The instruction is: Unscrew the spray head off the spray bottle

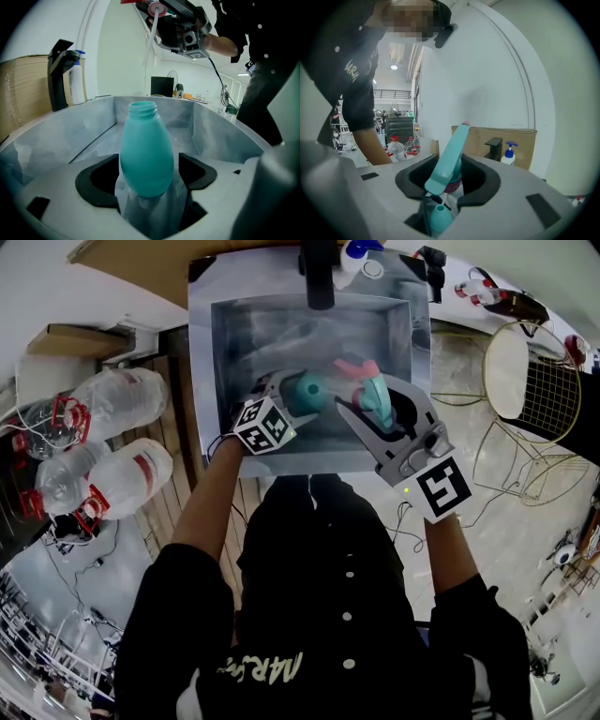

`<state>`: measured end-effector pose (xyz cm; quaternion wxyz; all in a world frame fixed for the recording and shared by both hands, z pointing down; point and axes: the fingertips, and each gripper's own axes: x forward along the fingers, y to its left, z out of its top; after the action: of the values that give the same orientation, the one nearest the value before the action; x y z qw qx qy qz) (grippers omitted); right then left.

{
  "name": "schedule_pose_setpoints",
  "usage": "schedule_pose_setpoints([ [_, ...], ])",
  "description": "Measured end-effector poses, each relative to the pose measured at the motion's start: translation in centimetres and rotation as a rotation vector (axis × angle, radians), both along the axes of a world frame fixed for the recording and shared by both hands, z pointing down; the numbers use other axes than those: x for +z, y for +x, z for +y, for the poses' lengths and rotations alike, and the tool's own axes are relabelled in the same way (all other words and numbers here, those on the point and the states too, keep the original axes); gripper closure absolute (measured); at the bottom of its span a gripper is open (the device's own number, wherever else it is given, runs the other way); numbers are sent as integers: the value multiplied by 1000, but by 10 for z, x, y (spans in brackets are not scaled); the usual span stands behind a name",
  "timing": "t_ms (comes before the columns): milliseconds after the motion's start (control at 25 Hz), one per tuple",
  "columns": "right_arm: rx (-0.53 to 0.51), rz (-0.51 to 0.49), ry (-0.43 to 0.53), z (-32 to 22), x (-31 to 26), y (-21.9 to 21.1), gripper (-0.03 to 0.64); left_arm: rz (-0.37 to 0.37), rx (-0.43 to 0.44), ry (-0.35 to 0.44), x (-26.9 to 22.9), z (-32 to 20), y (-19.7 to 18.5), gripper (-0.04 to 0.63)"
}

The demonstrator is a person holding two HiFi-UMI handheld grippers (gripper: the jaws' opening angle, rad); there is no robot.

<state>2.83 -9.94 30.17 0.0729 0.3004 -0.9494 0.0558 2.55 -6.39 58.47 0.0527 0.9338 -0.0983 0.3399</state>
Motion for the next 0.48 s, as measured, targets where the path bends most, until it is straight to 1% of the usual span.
schedule_pose_setpoints([
  [120, 27, -13, 4, 3, -8, 8, 462, -26, -21, 9, -7, 2, -8, 207],
  [240, 62, -20, 22, 1, -15, 20, 462, -28, -51, 22, -23, 1, -13, 207],
  [280, 74, -13, 27, 2, -15, 24, 462, -35, -56, 36, -30, 2, -13, 207],
  [400, 98, 30, 31, 7, -10, 39, 462, -87, -59, 87, -47, 8, -17, 215],
  [440, 106, 34, 31, 9, -10, 42, 462, -100, -64, 103, -53, 10, -19, 236],
  [480, 116, 34, 32, 10, -10, 45, 462, -108, -76, 122, -61, 11, -22, 282],
])
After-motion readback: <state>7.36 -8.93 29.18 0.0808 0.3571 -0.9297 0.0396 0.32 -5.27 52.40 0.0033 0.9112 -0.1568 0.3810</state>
